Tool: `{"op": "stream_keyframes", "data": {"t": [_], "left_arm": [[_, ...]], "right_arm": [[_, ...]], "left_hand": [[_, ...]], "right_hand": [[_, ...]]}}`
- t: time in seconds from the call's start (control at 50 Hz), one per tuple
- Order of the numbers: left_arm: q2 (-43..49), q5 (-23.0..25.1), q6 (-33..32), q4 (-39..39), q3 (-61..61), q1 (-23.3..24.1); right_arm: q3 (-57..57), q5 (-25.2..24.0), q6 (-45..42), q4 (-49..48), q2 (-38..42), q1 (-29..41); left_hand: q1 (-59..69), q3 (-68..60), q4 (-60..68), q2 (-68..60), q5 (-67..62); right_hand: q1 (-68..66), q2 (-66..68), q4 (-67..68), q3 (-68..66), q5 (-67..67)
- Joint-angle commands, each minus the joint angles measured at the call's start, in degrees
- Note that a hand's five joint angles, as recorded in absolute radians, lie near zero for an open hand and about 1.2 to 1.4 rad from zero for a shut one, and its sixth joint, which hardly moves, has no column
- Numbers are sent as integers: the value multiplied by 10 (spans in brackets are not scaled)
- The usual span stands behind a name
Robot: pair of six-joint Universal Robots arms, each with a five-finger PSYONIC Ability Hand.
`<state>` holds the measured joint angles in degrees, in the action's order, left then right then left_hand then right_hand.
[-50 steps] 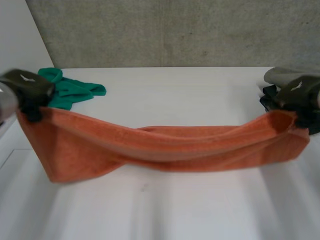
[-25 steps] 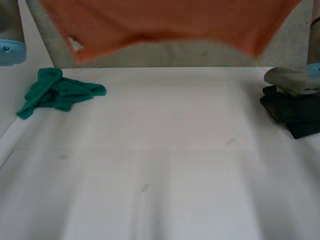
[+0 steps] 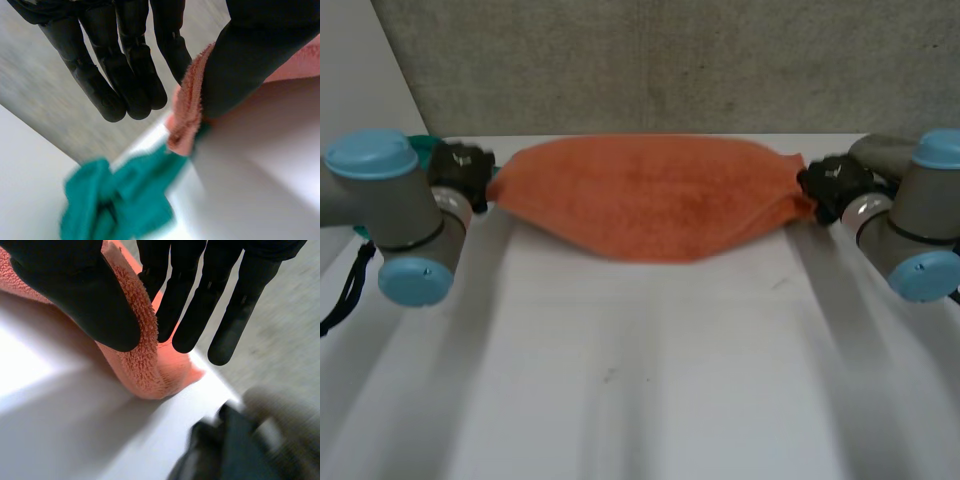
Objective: Fold the laundry.
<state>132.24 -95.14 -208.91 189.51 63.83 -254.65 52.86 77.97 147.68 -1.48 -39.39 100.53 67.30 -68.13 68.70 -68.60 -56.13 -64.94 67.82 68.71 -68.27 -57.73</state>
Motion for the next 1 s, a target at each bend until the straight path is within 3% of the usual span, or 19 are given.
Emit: {"op": "stream_keyframes", "data": {"t": [0.02,0.1,0.18,0.3,0.34,0.4,0.56,0.74,0.82,1.0], "left_arm": [[-57,-31,-82,-112,102,6],[-148,-43,-115,-187,195,-3],[-227,-24,-177,-284,274,-10],[-302,31,-272,-335,355,-49],[-312,41,-301,-322,358,-60],[-309,38,-316,-298,340,-56],[-193,17,-205,-203,186,2],[-16,-72,-148,-186,-23,33],[41,-104,-149,-203,-98,36],[98,-108,-150,-205,-211,42]], "right_arm": [[59,10,-55,143,-36,-12],[117,31,-98,271,-119,-33],[181,34,-148,391,-196,-59],[251,23,-300,452,-242,-100],[258,25,-345,435,-242,-103],[252,28,-333,410,-230,-96],[200,53,-169,216,-178,-56],[164,75,-118,2,-106,-24],[136,101,-122,-44,-73,-13],[53,142,-137,-58,-5,-9]], "left_hand": [[127,-119,113,-114,-139],[127,-119,113,-114,-139],[127,-119,113,-114,-139],[127,-119,113,-114,-139],[127,-119,113,-114,-139],[127,-119,113,-114,-139],[127,-119,113,-114,-139],[127,-119,113,-114,-139],[127,-119,113,-114,-139],[127,-119,113,-114,-139]], "right_hand": [[-151,122,113,-117,-123],[-151,122,113,-117,-123],[-151,122,113,-117,-123],[-151,122,113,-117,-123],[-151,122,113,-117,-123],[-151,122,113,-117,-123],[-151,122,113,-117,-123],[-151,122,113,-117,-123],[-151,122,113,-117,-123],[-151,122,113,-117,-123]]}}
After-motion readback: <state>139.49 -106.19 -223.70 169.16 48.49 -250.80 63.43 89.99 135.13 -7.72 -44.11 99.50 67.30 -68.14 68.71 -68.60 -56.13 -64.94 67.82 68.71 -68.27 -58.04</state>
